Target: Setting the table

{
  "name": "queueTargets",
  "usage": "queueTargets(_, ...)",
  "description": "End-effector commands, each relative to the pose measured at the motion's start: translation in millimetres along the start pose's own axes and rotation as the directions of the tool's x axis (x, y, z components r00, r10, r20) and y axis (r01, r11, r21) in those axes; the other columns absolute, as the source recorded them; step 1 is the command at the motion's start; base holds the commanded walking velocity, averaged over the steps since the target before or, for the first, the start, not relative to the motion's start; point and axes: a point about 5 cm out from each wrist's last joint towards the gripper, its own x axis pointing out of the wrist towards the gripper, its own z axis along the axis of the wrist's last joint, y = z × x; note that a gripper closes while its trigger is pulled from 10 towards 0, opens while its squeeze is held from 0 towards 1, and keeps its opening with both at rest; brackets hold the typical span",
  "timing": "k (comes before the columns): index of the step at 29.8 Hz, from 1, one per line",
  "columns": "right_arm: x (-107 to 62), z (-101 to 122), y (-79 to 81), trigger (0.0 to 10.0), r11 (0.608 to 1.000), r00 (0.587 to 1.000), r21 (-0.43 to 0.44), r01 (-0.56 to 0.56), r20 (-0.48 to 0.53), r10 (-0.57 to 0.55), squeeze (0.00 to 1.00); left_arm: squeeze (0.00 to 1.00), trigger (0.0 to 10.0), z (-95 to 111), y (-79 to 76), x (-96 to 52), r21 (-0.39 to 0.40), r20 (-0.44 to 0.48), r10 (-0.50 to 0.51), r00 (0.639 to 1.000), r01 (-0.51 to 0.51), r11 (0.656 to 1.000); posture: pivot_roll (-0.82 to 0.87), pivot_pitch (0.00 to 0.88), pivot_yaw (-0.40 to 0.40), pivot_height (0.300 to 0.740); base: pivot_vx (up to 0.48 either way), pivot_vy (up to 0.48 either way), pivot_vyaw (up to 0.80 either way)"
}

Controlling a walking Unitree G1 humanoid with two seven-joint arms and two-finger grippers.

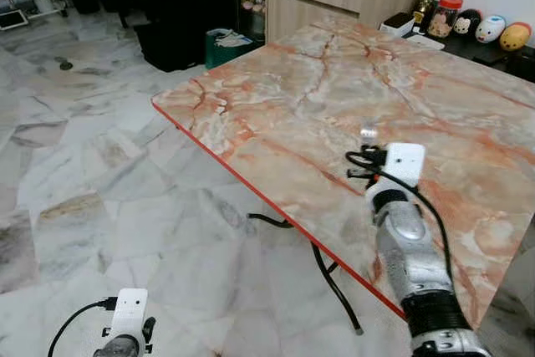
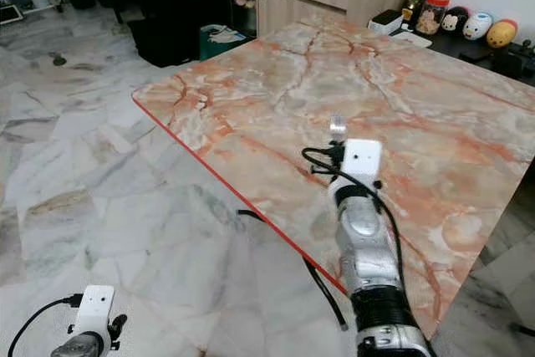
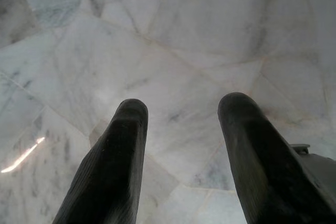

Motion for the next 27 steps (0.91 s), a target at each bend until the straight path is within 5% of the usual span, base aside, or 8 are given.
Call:
queueTargets(1, 2.3, 6, -6.4, 10.0, 1.0, 0.999, 0.006, 0.03, 0.04, -0.03, 0.0, 0.0, 10.0, -3, -7.5, -0.9, 0.027, -0.005, -0.024, 1.0, 0.024, 0.999, -0.02, 0.0, 0.014, 0.74, 0.0, 0.0, 0.0)
queueTargets(27, -5.2, 10, -10.3, 10.0, 0.999, 0.985, 0.026, 0.043, 0.167, -0.047, 0.0, 0.0, 10.0, 3, -12.6, -1.4, 0.0, 0.067, -0.019, 0.998, 0.019, 1.0, 0.04, 0.0, -0.049, 0.74, 0.0, 0.0, 0.0)
